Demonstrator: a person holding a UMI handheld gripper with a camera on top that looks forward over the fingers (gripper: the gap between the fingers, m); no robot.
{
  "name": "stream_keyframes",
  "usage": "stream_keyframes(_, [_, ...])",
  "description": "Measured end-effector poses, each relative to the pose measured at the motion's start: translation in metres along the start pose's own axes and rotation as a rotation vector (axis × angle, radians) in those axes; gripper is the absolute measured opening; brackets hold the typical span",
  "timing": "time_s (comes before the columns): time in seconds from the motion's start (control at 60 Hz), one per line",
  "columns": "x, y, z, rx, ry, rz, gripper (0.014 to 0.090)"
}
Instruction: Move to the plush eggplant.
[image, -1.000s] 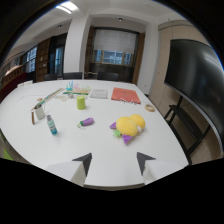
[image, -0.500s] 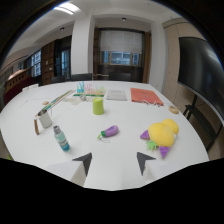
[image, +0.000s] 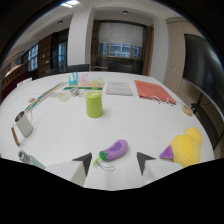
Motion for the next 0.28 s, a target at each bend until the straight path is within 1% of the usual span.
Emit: stream_keyframes(0.283, [-0.0011,0.0044,0.0050,-0.020,-0.006,-0.006,0.0856])
